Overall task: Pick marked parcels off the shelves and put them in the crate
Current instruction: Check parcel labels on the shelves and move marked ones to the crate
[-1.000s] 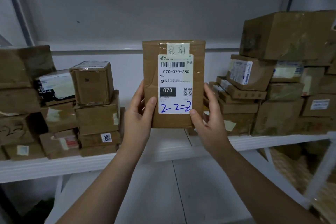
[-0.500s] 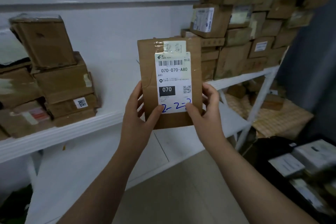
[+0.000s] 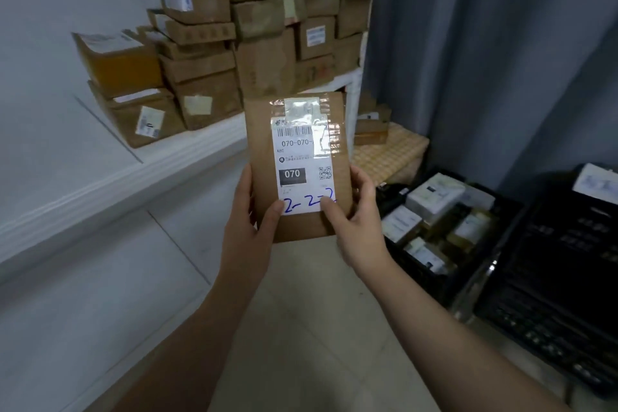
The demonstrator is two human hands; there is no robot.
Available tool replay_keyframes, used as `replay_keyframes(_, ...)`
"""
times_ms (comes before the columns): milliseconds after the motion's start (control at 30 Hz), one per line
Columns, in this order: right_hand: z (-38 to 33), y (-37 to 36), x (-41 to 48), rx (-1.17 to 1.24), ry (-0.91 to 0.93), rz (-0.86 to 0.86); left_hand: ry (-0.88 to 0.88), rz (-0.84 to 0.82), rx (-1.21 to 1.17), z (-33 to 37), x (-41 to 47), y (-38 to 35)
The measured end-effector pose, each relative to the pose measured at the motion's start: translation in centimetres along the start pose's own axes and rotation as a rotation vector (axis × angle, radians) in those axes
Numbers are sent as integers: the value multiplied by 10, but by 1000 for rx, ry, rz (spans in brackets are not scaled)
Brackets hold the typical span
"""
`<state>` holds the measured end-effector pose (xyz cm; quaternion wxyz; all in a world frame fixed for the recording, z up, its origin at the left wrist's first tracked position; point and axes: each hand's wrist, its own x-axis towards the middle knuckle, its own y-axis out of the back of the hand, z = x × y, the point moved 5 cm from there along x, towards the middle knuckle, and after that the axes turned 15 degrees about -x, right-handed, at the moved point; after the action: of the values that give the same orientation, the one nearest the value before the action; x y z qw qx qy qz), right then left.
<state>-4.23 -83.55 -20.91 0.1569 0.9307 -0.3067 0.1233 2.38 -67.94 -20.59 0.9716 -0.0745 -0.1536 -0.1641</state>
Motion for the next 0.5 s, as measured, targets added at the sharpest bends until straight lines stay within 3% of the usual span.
replay_keyframes(500,156,226,21,-275,-353,33,268,-256,-1,-116,9,-256)
